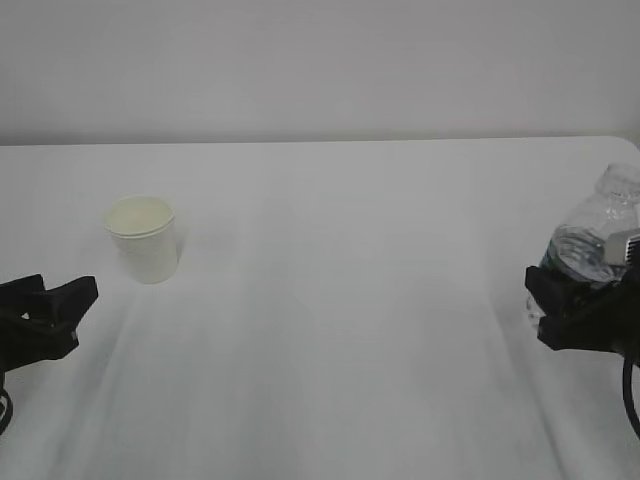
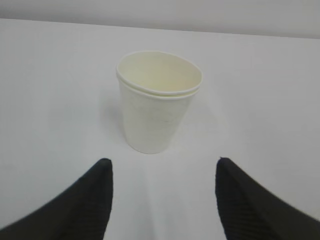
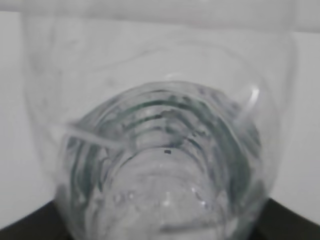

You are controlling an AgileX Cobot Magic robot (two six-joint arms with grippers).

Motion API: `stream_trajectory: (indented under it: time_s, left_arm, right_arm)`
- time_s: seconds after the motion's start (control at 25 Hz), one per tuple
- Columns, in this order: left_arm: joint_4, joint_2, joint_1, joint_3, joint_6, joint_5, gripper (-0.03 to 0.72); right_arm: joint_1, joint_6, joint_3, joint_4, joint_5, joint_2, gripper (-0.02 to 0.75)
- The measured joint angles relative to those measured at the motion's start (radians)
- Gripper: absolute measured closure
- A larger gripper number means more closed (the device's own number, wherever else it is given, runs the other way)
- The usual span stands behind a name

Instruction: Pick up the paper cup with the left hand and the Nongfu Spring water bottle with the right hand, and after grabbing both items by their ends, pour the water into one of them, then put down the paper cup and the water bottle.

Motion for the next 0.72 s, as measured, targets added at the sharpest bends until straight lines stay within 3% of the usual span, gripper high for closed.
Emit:
stream_trajectory:
  time_s: [0.52, 0.72]
  left_arm:
    - [-0.009, 0.002, 0.0, -0.038, 0.002, 0.0, 0.221]
    - [-0.023, 0.056, 0.0, -0.104, 0.003, 0.0, 0.098]
  right_arm:
    - [0.0, 0.002, 0.002, -0.074, 0.0, -0.054, 0.316]
    - [0.0, 0.002, 0.002, -0.095, 0.0, -0.054, 0.316]
